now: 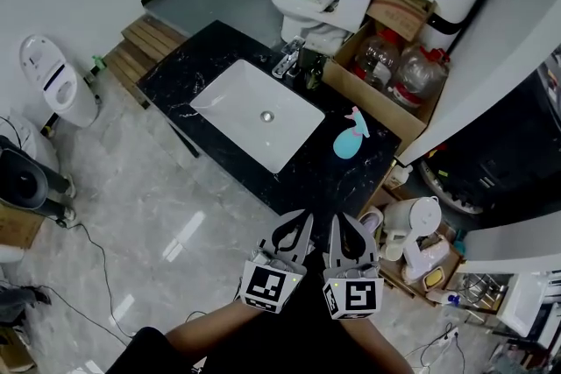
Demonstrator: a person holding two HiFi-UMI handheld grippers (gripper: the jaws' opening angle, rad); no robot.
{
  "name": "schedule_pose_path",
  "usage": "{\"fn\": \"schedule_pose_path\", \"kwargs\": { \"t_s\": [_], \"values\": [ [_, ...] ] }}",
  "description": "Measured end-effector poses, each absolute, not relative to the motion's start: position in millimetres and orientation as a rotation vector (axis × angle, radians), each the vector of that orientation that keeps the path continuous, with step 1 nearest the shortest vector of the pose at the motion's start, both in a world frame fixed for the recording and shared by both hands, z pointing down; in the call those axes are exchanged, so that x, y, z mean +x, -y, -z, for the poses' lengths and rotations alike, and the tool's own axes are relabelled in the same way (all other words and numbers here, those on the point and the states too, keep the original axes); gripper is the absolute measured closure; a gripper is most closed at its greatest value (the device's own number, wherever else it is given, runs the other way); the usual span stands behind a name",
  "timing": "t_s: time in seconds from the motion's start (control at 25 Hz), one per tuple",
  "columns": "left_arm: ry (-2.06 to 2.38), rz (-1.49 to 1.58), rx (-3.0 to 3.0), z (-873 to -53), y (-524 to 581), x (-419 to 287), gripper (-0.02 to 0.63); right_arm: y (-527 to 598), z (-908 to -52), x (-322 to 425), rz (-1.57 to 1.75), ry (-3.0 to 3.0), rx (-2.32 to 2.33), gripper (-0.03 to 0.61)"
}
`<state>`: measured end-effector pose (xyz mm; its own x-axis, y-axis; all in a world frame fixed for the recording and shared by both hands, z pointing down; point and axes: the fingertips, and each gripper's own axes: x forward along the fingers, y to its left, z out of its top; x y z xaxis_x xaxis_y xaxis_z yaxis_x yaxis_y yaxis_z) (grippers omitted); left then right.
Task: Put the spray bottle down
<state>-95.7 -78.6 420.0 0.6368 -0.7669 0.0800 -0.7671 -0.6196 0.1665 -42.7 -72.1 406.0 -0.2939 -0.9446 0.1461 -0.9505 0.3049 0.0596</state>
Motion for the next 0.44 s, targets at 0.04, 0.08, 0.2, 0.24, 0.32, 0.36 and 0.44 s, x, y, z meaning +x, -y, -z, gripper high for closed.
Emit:
{"fn": "schedule_pose_path", "kwargs": {
  "t_s": [0.04,0.08,0.2,0.24,0.32,0.36,0.44],
  "values": [
    [1.262,-0.004,2.672,-419.7,76.8,-96.8,0.601,71.0,-406.7,-44.2,-0.063,2.408,1.767,0.563],
    [1.259,-0.007,2.674,-419.5,75.1,-98.0,0.601,69.9,-407.4,-46.0,-0.068,2.407,1.769,0.563],
    [1.265,0.007,2.667,-418.8,72.1,-101.0,0.601,66.9,-409.6,-50.1,-0.072,2.408,1.772,0.563],
    [1.268,0.015,2.662,-418.6,71.8,-101.8,0.601,66.2,-410.4,-51.2,-0.070,2.407,1.771,0.563],
    [1.269,0.016,2.659,-419.9,70.9,-102.9,0.601,65.0,-411.5,-53.1,-0.066,2.409,1.766,0.563],
    [1.268,0.008,2.661,-421.1,70.1,-103.2,0.601,64.4,-412.1,-53.8,-0.065,2.410,1.763,0.563],
    [1.260,-0.013,2.669,-424.4,68.3,-103.3,0.601,63.2,-413.5,-54.7,-0.066,2.411,1.758,0.563]
  ]
}}
